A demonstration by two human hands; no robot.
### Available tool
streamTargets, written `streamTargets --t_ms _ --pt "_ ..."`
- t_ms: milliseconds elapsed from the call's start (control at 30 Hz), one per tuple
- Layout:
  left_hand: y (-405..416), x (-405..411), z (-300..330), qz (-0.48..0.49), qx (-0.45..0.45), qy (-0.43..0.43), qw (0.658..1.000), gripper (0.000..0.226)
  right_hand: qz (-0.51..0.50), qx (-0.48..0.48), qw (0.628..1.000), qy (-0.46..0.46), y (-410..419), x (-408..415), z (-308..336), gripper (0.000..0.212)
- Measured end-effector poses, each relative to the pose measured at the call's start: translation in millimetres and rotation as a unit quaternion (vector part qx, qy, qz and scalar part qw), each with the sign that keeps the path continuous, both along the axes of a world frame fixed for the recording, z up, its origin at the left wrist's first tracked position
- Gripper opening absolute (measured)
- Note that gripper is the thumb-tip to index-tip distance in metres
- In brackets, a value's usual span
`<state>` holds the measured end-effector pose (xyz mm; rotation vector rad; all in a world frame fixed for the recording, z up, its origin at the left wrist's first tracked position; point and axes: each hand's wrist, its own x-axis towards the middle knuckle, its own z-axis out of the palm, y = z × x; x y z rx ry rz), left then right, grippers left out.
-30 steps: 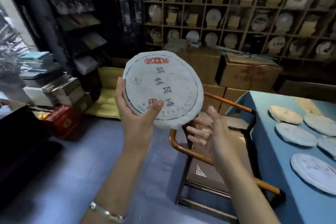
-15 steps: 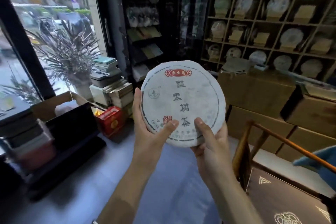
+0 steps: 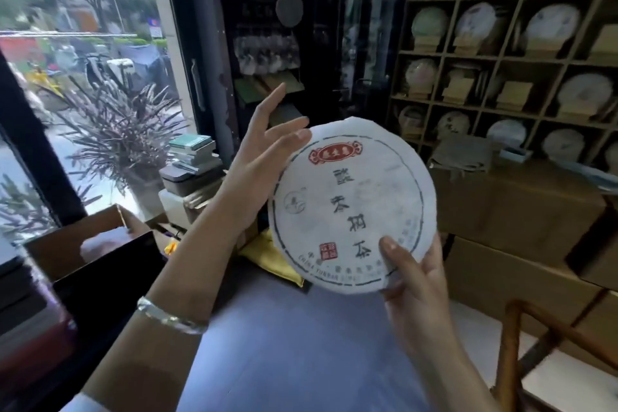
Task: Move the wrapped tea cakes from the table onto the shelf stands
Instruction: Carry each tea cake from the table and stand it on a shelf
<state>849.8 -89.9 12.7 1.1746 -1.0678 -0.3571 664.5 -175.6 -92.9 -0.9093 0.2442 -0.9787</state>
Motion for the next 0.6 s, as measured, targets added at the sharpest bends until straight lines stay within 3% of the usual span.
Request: streamTargets --t_ms 133,367,600 --pt "-52 23 -10 -0.073 -0.026 0.037 0.996 0.052 -0.008 0.011 1.000 -0.008 -40 25 2 0.070" --pt "-153 71 -41 -0.082 -0.121 0.147 0.978 0.074 -0.048 0.026 0.998 -0.042 -137 98 13 0.067" --pt "-282 143 -37 -0.142 -0.107 0.199 0.964 0.089 -0.128 0.052 0.989 -0.051 -250 191 33 0.077"
